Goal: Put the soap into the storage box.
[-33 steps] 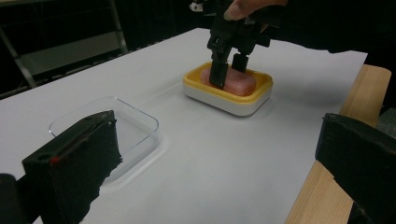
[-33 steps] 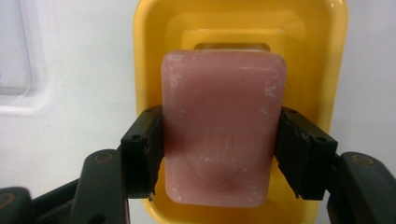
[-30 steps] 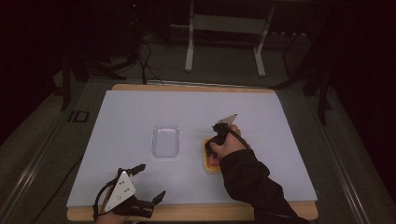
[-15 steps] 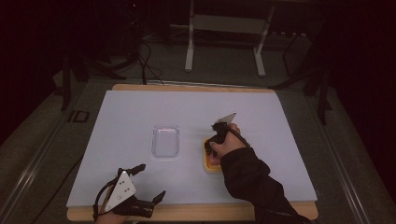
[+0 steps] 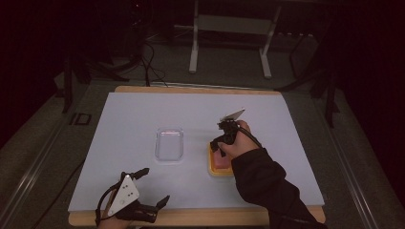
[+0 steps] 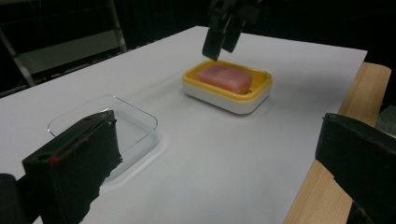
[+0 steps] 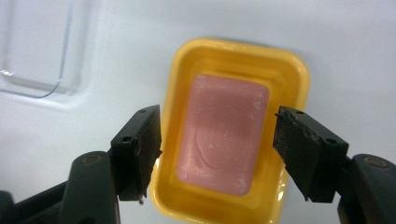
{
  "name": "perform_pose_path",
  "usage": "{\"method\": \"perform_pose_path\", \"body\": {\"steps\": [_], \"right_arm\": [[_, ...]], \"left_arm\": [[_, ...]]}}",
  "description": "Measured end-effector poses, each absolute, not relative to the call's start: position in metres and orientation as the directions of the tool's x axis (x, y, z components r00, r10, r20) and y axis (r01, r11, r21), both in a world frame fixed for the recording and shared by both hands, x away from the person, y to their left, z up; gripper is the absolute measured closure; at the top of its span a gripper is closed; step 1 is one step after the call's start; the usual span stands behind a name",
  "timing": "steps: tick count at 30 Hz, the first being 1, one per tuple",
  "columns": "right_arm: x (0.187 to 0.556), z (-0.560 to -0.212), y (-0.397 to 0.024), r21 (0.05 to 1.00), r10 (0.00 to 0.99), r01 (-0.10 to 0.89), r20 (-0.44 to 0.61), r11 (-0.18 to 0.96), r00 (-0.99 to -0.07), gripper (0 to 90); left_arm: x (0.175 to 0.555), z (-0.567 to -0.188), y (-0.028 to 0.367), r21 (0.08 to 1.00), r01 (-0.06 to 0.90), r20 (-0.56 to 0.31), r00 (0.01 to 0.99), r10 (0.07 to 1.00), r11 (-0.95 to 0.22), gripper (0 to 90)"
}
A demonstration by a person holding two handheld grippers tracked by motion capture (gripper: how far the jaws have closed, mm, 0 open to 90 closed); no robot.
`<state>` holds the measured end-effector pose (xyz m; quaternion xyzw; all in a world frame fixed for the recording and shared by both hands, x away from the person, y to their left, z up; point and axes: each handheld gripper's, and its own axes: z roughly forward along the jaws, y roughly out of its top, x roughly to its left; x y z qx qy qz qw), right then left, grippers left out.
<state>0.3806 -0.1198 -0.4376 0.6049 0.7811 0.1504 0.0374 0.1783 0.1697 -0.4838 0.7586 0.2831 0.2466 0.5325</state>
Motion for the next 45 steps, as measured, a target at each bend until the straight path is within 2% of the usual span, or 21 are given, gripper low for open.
{"method": "perform_pose_path", "body": {"steps": [1,2,5,7,9,17,27,34,45], "right_arm": [[0.381,-0.438,-0.12,0.28,0.956,0.934,0.124,0.223,-0.265,32.7],[0.377,-0.434,-0.122,0.318,0.941,0.911,0.124,0.263,-0.315,32.6],[0.376,-0.432,-0.124,0.335,0.933,0.9,0.126,0.279,-0.336,32.7],[0.371,-0.429,-0.132,0.401,0.899,0.851,0.127,0.34,-0.419,32.5],[0.369,-0.427,-0.138,0.45,0.88,0.815,0.119,0.365,-0.46,32.1],[0.359,-0.423,-0.161,0.557,0.826,0.727,0.122,0.401,-0.55,31.7],[0.347,-0.424,-0.192,0.606,0.826,0.689,0.092,0.397,-0.557,30.6],[0.341,-0.432,-0.209,0.618,0.845,0.693,0.085,0.37,-0.528,26.6],[0.33,-0.449,-0.237,0.644,0.869,0.68,0.047,0.35,-0.492,25.7]], "left_arm": [[0.178,-0.484,0.17,0.947,0.167,0.073,0.718,0.692,-0.274,0.3],[0.178,-0.484,0.17,0.947,0.167,0.073,0.719,0.692,-0.273,0.3],[0.178,-0.484,0.17,0.948,0.168,0.072,0.717,0.693,-0.272,0.3],[0.179,-0.484,0.17,0.947,0.169,0.071,0.718,0.693,-0.272,0.3],[0.178,-0.484,0.169,0.947,0.169,0.072,0.719,0.692,-0.275,0.3],[0.179,-0.484,0.169,0.946,0.171,0.072,0.717,0.693,-0.274,0.3],[0.179,-0.484,0.169,0.945,0.171,0.074,0.717,0.693,-0.278,0.3],[0.179,-0.485,0.168,0.944,0.172,0.074,0.718,0.692,-0.28,0.3],[0.179,-0.485,0.168,0.944,0.174,0.073,0.719,0.691,-0.281,0.3]]}}
